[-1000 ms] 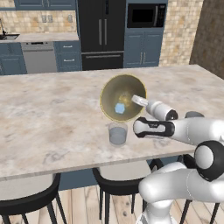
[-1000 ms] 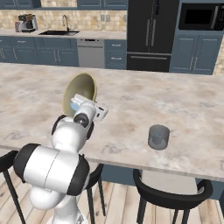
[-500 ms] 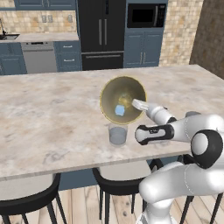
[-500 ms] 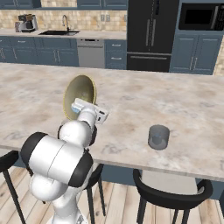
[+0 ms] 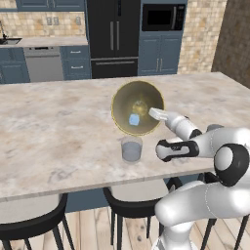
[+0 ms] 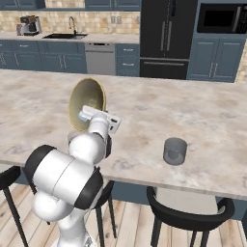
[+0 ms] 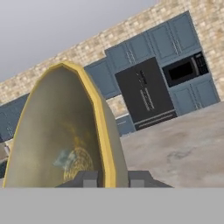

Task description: There are four ice cubes in the ice bowl. Place two ice cubes in each glass of water.

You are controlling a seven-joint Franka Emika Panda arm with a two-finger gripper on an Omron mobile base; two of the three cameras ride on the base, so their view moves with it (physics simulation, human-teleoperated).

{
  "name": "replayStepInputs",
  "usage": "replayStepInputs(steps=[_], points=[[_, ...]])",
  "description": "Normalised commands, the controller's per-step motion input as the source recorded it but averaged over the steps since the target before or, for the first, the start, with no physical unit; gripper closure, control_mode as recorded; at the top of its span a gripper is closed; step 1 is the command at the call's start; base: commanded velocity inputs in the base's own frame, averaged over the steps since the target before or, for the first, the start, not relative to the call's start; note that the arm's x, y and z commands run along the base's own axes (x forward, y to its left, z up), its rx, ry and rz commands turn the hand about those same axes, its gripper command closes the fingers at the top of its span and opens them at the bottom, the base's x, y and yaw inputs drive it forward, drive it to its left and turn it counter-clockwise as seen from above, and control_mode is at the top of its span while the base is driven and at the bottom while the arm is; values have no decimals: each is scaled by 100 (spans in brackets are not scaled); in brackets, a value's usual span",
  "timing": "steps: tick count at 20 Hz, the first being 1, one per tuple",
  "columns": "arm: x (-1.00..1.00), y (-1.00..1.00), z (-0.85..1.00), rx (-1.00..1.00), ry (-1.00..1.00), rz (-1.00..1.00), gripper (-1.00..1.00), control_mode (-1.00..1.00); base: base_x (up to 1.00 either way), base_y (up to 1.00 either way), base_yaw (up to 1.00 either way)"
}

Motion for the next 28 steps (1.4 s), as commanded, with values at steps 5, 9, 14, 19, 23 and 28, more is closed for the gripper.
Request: replayStepInputs(steps=[5,9,14,19,23,28], points=[[0,0,-20,-17,-6,10,100,-100,0,0,0],[0,0,-1,-11,-13,5,100,-100,0,0,0],[0,1,0,-8,-13,0,100,-100,0,0,0],[6,23,-1,-10,-7,0,100,-100,0,0,0],[0,24,-5,-9,-2,0,100,-100,0,0,0],[3,19,-12,-8,-2,0,100,-100,0,0,0]])
